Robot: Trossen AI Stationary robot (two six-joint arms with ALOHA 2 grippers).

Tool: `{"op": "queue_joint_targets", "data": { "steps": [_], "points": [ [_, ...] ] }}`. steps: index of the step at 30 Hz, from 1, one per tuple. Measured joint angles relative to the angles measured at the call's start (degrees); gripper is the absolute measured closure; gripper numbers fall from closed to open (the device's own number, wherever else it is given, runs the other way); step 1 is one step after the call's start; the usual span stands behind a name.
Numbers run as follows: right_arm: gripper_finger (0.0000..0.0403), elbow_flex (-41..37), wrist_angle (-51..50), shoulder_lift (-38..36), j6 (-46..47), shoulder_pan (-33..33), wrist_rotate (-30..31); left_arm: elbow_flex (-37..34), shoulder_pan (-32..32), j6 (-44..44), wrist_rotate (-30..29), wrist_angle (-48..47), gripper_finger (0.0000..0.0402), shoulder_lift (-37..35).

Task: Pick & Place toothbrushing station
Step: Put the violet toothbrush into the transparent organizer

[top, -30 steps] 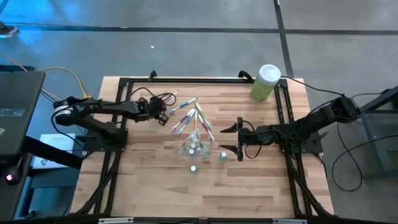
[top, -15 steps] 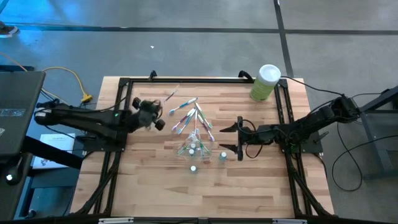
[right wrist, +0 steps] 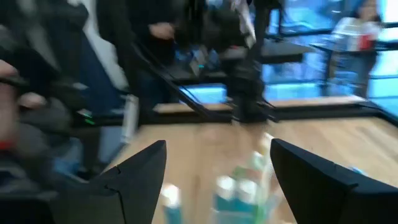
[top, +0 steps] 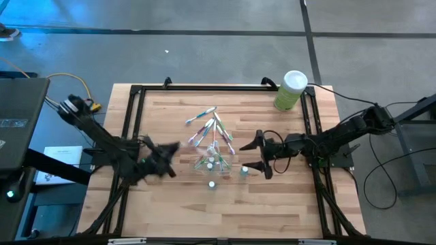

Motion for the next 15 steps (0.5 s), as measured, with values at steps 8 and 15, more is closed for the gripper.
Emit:
{"op": "queue_joint_targets", "data": {
  "steps": [8,15],
  "points": [
    [0.0124,0.0,1.3,0.1,8.7,-0.9,-5.4,4.5,4.0,28.6,11.3,1.9,0.0394,19.2],
    [0.0124,0.0,1.2,0.6,14.9,-0.1,-10.4,14.5,5.7,47.8,20.5,5.0,0.0392,28.6]
  ]
}}
